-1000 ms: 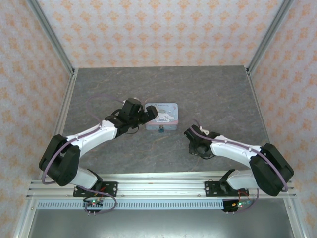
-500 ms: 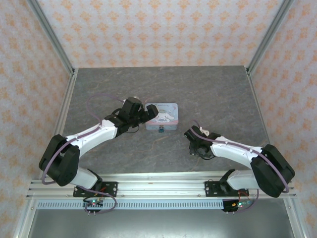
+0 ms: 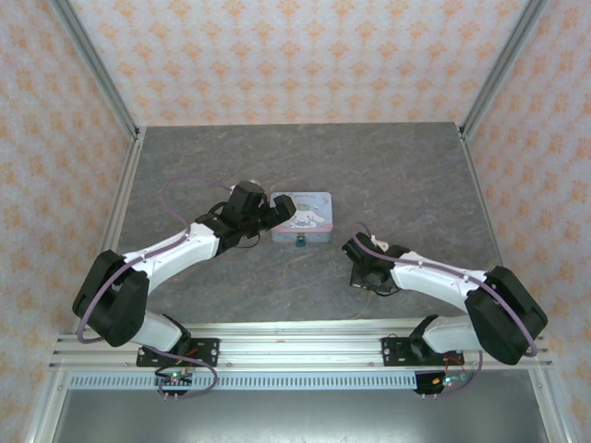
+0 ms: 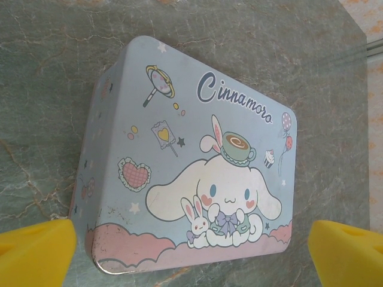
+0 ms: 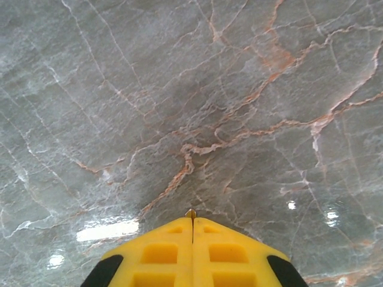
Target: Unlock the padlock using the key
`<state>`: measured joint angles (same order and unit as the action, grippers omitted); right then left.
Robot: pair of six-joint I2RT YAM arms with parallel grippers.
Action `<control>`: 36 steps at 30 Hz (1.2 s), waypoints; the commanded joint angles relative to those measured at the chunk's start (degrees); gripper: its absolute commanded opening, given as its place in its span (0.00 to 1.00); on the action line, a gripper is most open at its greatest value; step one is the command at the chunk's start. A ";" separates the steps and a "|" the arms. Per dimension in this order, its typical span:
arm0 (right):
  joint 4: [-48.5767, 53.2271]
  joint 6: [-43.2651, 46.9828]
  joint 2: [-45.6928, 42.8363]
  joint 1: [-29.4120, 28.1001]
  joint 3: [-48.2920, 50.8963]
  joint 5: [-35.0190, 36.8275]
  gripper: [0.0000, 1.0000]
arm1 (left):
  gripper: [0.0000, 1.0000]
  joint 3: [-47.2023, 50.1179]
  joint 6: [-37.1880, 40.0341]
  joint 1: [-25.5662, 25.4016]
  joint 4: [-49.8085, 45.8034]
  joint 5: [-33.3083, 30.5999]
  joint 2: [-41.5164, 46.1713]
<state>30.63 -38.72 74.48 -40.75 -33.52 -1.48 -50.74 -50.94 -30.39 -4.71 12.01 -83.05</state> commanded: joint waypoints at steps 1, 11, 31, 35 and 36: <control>-3.91 -1.99 -0.06 -0.73 -1.73 -5.23 0.00 | 1.00 -1.16 1.51 -0.35 0.81 -0.06 -0.39; -7.20 -5.01 -4.91 -0.49 -8.50 -6.37 0.00 | 1.00 1.03 -2.83 -0.41 3.48 -2.51 3.20; -12.99 -7.85 -1.78 2.87 -21.93 -11.17 0.00 | 0.99 8.39 -40.22 -1.33 22.67 2.62 3.47; -18.21 -11.57 0.37 2.97 -24.33 -11.79 0.00 | 0.93 8.18 -48.16 -2.60 30.41 2.66 1.31; -19.60 -12.55 1.14 3.05 -24.83 -11.93 0.00 | 0.91 7.89 -49.77 -2.94 32.00 2.68 0.53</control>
<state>16.45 -47.59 73.93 -38.04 -56.21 -12.64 -42.68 -91.53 -32.42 18.70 14.61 -80.77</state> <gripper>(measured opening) 0.048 0.921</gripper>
